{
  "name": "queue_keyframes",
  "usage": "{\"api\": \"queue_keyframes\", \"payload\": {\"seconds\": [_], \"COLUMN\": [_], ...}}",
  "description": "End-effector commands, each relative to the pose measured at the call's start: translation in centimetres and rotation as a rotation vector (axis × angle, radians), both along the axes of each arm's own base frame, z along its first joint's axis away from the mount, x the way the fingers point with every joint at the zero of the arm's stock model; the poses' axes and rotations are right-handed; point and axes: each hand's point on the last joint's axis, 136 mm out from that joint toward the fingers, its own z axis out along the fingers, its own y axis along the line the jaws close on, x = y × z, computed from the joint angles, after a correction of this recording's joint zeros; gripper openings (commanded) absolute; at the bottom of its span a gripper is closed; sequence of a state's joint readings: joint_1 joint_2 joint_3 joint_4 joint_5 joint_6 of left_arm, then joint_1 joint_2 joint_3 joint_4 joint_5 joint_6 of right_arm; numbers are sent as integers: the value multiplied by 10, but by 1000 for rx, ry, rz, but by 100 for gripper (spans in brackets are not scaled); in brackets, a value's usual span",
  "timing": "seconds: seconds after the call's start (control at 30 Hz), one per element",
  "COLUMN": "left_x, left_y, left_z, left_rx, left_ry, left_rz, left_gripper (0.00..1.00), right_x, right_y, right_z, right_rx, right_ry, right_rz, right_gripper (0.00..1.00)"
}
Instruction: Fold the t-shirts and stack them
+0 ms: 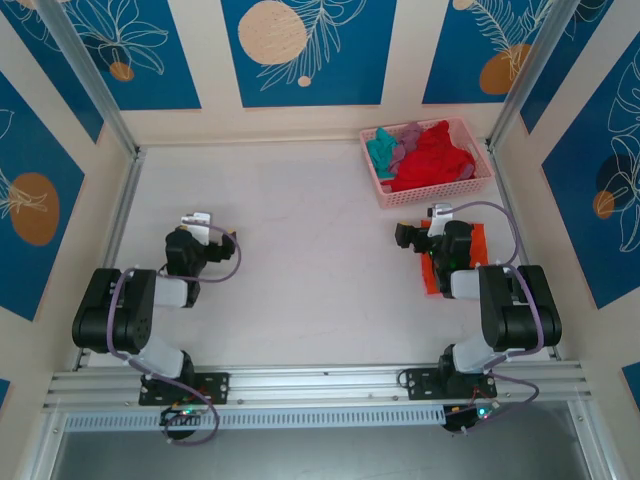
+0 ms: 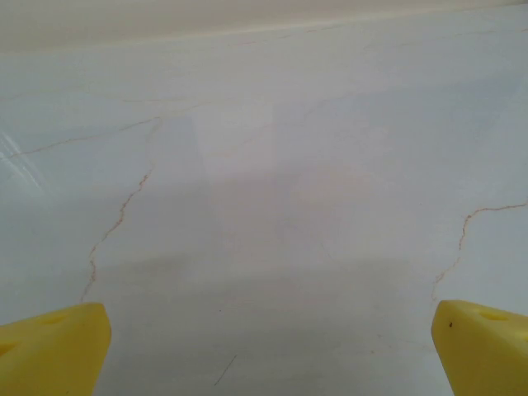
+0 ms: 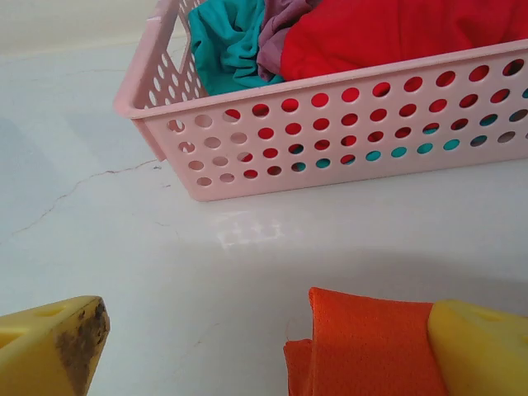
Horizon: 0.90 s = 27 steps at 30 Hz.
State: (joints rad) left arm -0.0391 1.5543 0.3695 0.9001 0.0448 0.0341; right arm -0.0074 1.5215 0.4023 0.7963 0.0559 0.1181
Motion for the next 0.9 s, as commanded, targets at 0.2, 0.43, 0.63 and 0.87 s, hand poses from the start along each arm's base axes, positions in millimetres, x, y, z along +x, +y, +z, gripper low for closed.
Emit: {"api": "queue_keyframes", "payload": {"seconds": [0.2, 0.43, 0.63, 0.87], "left_x": [5, 5, 5, -13], "left_y": [0, 0, 0, 2], "left_z": [7, 7, 7, 34], "left_rx": [6, 4, 4, 27], "left_ry": [-24, -23, -25, -119], "left_rz": [-8, -9, -8, 22], "left_gripper": [100, 100, 100, 100], "right_x": [5, 6, 5, 8], "right_y": [0, 0, -1, 1], "right_z": [7, 7, 7, 33], "right_rx": [-20, -16, -11, -6], "right_ry": [-24, -23, -26, 8], "right_rz": [3, 5, 7, 20], "right_gripper": [99, 99, 99, 99]}}
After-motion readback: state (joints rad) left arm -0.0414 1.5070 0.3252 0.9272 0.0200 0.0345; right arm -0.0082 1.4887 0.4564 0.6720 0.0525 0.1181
